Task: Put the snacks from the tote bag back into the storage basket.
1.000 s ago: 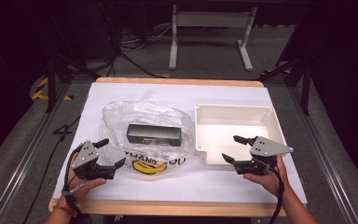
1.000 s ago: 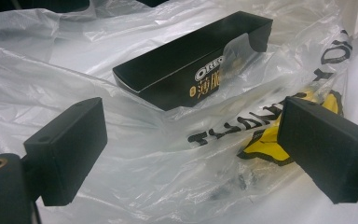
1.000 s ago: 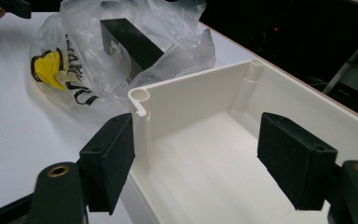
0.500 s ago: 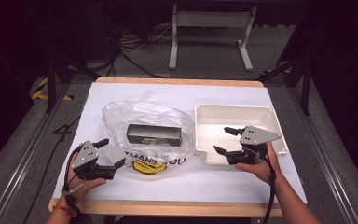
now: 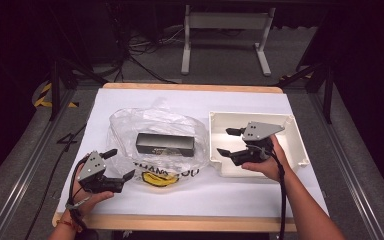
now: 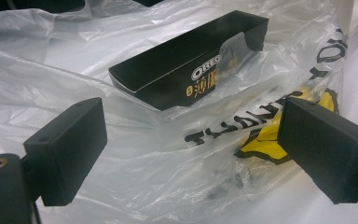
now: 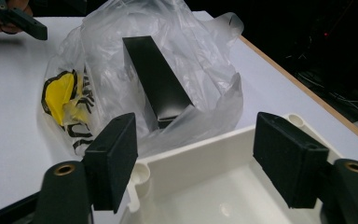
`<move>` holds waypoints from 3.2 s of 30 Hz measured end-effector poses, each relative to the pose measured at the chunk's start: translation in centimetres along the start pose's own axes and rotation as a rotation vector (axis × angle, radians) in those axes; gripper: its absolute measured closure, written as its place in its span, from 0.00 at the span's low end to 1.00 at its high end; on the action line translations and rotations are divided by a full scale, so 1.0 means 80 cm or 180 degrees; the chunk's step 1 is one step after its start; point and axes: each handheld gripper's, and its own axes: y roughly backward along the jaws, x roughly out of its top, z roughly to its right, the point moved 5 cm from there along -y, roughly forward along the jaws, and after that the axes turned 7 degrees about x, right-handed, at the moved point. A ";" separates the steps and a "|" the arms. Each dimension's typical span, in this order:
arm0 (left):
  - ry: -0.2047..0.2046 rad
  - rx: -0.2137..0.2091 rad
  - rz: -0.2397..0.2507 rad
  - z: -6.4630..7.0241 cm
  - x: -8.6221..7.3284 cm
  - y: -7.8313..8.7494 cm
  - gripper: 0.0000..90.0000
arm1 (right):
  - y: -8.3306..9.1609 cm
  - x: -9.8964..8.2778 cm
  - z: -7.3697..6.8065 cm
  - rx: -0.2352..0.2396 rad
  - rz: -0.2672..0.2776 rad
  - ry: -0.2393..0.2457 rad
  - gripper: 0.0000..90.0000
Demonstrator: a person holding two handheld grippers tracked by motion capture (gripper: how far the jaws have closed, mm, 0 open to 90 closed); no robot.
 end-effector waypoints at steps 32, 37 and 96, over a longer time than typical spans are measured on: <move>-0.0029 -0.0023 -0.0019 0.002 -0.005 0.002 0.10 | -0.115 0.046 0.056 0.0651 -0.0186 0.0088 0.34; -0.0026 -0.0015 -0.0020 0.003 -0.006 0.004 0.10 | -0.128 0.045 0.050 0.0744 -0.0304 0.0128 0.34; -0.0031 -0.0079 -0.0066 0.008 -0.012 0.008 0.10 | -0.199 0.016 0.025 0.1097 -0.1565 0.0558 0.47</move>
